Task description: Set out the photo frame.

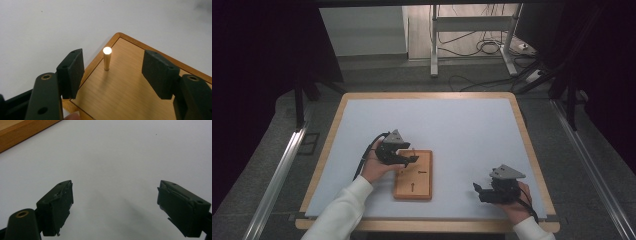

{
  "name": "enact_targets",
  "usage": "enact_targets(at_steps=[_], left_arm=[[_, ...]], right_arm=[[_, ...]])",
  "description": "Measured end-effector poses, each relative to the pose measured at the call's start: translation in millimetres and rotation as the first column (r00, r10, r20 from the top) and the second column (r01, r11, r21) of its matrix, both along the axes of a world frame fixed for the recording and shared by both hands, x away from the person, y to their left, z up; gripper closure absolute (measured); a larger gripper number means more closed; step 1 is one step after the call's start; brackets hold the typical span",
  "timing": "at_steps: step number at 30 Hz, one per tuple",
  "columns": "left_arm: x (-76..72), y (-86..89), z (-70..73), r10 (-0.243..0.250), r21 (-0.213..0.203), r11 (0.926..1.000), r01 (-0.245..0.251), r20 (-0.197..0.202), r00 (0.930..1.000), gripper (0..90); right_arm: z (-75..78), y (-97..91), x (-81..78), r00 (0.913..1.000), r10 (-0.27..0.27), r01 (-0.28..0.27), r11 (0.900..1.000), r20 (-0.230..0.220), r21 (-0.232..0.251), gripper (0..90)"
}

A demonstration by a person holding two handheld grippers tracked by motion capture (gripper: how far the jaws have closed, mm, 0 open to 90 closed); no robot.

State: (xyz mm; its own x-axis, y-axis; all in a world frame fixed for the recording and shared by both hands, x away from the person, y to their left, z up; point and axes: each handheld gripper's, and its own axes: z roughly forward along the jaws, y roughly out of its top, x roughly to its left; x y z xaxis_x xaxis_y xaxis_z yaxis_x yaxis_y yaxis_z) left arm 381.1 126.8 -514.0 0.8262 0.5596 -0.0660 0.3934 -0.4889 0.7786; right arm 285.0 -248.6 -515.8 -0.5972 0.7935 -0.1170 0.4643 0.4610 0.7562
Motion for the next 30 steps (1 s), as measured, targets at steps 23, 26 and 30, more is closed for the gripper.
enact_targets(at_steps=[23,26,30], left_arm=[[16.7,-0.7,-12.1,-0.024,-0.033,0.9992,0.023,-0.016,0.9996,60.5],[18.4,-1.7,-12.6,-0.037,-0.033,0.9988,0.037,-0.017,0.9992,68.5],[19.9,-2.5,-14.2,-0.05,-0.032,0.9982,0.05,-0.023,0.9985,77.0]], right_arm=[[-0.9,3.7,-0.8,1.0,0.005,-0.005,1.0,-0.001,-0.002,13.9],[-1.3,4.1,-0.4,1.0,0.005,-0.005,1.0,-0.003,-0.004,13.9],[-0.6,5.5,-0.4,1.0,0.007,-0.007,1.0,-0.002,-0.004,13.9]])
